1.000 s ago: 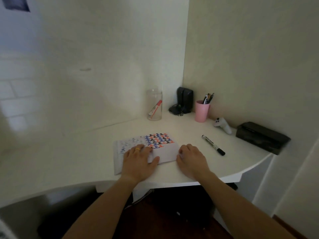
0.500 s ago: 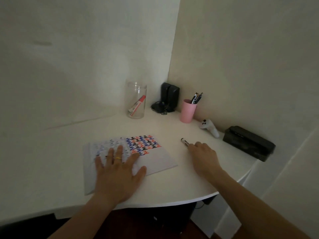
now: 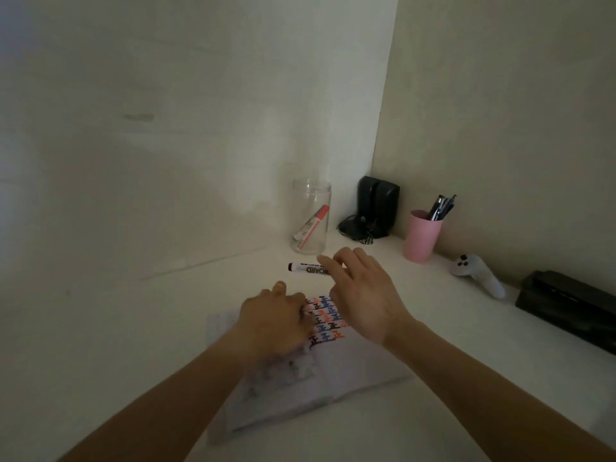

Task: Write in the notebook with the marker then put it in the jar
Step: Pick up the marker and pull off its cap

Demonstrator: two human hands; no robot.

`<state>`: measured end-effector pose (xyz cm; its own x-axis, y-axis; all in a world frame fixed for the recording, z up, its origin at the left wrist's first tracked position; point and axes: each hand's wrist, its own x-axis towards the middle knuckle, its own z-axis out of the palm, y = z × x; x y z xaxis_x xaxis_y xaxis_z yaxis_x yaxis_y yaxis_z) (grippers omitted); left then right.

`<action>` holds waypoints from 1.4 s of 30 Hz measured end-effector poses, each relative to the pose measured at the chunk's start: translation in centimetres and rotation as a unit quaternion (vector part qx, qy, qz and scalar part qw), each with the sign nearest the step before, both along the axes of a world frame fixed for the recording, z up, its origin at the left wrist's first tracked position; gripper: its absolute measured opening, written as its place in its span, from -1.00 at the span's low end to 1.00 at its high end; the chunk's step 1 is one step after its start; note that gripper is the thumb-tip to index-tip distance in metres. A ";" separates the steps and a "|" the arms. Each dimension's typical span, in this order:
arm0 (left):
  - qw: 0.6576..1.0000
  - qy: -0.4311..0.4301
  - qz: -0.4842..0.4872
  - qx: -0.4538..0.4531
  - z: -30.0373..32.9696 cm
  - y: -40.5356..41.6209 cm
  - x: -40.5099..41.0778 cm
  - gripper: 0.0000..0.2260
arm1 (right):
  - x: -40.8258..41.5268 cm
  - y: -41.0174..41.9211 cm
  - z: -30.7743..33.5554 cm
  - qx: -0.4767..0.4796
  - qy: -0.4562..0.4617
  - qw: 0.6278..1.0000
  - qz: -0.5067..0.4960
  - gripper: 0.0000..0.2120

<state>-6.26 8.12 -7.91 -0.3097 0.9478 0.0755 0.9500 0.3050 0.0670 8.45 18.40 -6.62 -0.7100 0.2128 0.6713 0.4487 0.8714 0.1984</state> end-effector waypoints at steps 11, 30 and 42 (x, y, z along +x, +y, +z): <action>0.953 -0.144 -0.021 0.267 -2.0 2.2 -2.6 -0.62 | -1.4 4.2 -2.2 -0.652 0.348 0.638 0.216 -0.83; 0.886 -0.365 -0.170 0.231 -1.5 1.5 1.5 -0.65 | -1.9 1.0 -2.4 -0.665 0.395 0.603 0.195 -0.68; 0.927 -0.202 -0.161 0.271 -0.1 -0.5 0.1 -0.72 | 2.2 7.4 -1.9 -0.624 0.545 0.547 0.119 -0.74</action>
<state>-6.14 7.65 -7.97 -0.1238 0.8527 0.5076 0.8495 -0.1733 0.4983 10.63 25.82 -8.52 -0.1407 0.9770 0.1605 -0.4475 0.0818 -0.8905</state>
